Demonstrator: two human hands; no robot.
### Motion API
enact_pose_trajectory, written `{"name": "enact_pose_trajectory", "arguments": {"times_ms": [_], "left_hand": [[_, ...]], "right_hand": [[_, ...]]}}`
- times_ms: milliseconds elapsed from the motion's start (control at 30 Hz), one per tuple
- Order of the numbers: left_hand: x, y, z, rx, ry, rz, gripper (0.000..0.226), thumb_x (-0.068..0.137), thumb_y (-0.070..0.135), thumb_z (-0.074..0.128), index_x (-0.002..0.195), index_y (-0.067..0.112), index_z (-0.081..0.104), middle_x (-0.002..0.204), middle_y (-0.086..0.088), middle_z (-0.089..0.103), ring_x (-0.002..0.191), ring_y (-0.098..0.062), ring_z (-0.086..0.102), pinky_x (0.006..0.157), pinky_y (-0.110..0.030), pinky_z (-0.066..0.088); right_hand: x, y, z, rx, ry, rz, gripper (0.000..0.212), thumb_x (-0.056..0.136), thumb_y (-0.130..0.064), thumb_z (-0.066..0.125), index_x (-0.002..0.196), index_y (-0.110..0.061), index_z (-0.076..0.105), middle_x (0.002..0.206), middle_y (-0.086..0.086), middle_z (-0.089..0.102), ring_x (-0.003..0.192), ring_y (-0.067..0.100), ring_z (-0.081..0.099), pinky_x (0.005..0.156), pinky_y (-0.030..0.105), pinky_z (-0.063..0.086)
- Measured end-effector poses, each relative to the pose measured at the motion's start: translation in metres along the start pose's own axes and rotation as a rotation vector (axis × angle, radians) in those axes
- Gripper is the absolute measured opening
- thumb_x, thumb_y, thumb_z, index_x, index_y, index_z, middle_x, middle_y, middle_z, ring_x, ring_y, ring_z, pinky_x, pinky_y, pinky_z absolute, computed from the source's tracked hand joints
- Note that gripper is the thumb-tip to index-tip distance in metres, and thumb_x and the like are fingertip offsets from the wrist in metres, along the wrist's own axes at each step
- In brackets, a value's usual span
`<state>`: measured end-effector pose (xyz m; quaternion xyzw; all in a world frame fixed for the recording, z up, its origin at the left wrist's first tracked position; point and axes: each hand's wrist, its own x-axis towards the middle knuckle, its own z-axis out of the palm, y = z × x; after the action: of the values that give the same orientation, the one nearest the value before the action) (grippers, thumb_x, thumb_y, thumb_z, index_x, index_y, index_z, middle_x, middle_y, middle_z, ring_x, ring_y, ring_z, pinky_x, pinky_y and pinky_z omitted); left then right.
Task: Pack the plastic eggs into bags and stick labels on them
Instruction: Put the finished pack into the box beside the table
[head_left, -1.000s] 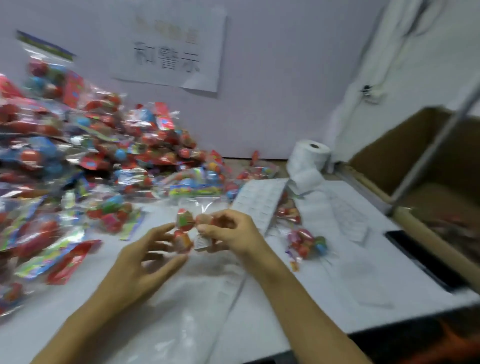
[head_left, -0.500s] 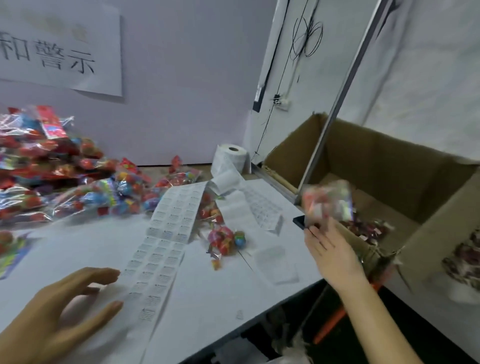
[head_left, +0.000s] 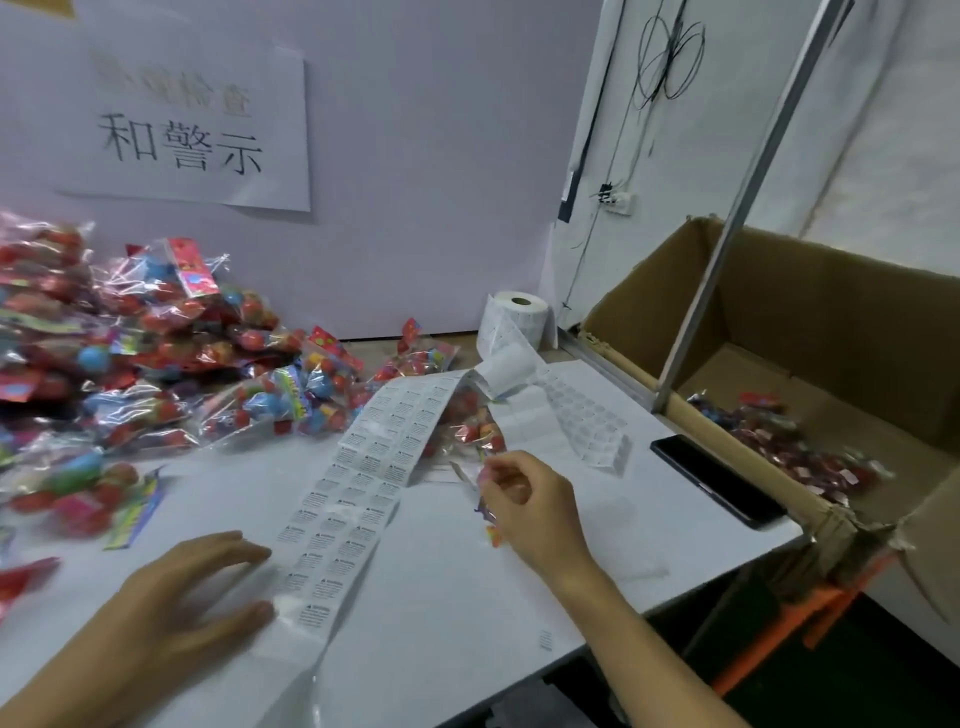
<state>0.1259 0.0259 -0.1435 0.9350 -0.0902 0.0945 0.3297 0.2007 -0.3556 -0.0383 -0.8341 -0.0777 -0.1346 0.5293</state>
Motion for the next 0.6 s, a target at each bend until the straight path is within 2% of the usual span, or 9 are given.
{"name": "enact_pose_trajectory", "arguments": {"times_ms": [33,100,167,200,267,367,433,500,600], "left_hand": [[-0.005,0.007,-0.005,-0.051,0.029,-0.033,0.078,0.072,0.075,0.076,0.139,0.041,0.057,0.138,0.026,0.059,0.131,0.006,0.051,0.091,-0.010,0.046],[-0.001,0.030,-0.022,-0.093,0.092,-0.128,0.066,0.068,0.072,0.080,0.126,0.045,0.066,0.127,0.031,0.064,0.122,0.013,0.056,0.092,-0.004,0.042],[-0.002,0.046,-0.033,-0.135,0.135,-0.089,0.053,0.064,0.060,0.090,0.112,0.051,0.071,0.117,0.037,0.066,0.114,0.014,0.059,0.095,-0.009,0.044],[-0.002,0.055,-0.036,-0.177,0.141,-0.100,0.049,0.063,0.052,0.094,0.107,0.051,0.072,0.113,0.038,0.066,0.111,0.013,0.061,0.095,-0.017,0.047],[-0.002,0.068,-0.039,-0.236,0.158,-0.127,0.034,0.067,0.036,0.095,0.096,0.043,0.078,0.106,0.031,0.072,0.105,0.009,0.065,0.094,-0.022,0.049],[0.000,0.073,-0.041,-0.239,0.146,-0.134,0.026,0.076,0.020,0.090,0.095,0.032,0.078,0.100,0.024,0.075,0.100,0.004,0.068,0.095,-0.019,0.050],[0.000,0.075,-0.041,-0.237,0.147,-0.137,0.023,0.079,0.020,0.087,0.097,0.030,0.076,0.099,0.026,0.074,0.099,0.005,0.068,0.092,-0.015,0.049],[-0.001,0.077,-0.041,-0.234,0.168,-0.134,0.021,0.081,0.020,0.086,0.097,0.029,0.075,0.098,0.028,0.073,0.098,0.006,0.067,0.090,-0.013,0.048],[-0.001,0.078,-0.040,-0.233,0.211,-0.122,0.018,0.083,0.019,0.085,0.097,0.025,0.076,0.097,0.022,0.074,0.099,0.005,0.066,0.088,-0.013,0.047]], "right_hand": [[0.002,-0.001,0.008,-0.141,-0.008,-0.036,0.023,0.087,-0.023,0.076,0.110,-0.022,0.072,0.097,-0.007,0.068,0.094,0.022,0.065,0.081,0.042,0.058],[0.006,0.002,0.025,-0.455,-0.116,-0.059,0.047,0.085,-0.042,0.075,0.129,-0.027,0.064,0.128,-0.008,0.054,0.123,0.019,0.045,0.109,0.037,0.037],[0.007,0.004,0.040,-0.607,-0.230,-0.045,0.057,0.088,-0.049,0.068,0.140,-0.029,0.054,0.146,-0.008,0.042,0.141,0.017,0.026,0.119,0.033,0.018],[0.007,0.005,0.046,-0.615,-0.245,-0.069,0.054,0.092,-0.044,0.065,0.142,-0.027,0.054,0.149,-0.006,0.043,0.145,0.018,0.023,0.120,0.031,0.015],[0.006,0.004,0.053,-0.572,-0.246,-0.128,0.044,0.096,-0.021,0.061,0.140,-0.019,0.056,0.146,0.001,0.050,0.144,0.020,0.031,0.117,0.026,0.019],[0.002,-0.004,0.053,-0.474,-0.213,-0.198,0.051,0.090,0.010,0.052,0.134,-0.014,0.061,0.134,0.003,0.062,0.129,0.019,0.052,0.106,0.019,0.035],[-0.002,-0.011,0.051,-0.438,-0.138,-0.267,0.052,0.087,0.015,0.054,0.129,-0.014,0.067,0.117,0.003,0.072,0.110,0.019,0.065,0.089,0.012,0.042],[-0.005,-0.019,0.050,-0.406,-0.062,-0.319,0.053,0.084,0.018,0.058,0.125,-0.014,0.070,0.100,0.003,0.076,0.092,0.022,0.070,0.076,0.006,0.039],[-0.005,-0.038,0.046,-0.319,0.012,-0.335,0.056,0.085,0.013,0.062,0.132,-0.018,0.065,0.094,-0.005,0.074,0.088,0.020,0.070,0.077,0.020,0.047]]}}
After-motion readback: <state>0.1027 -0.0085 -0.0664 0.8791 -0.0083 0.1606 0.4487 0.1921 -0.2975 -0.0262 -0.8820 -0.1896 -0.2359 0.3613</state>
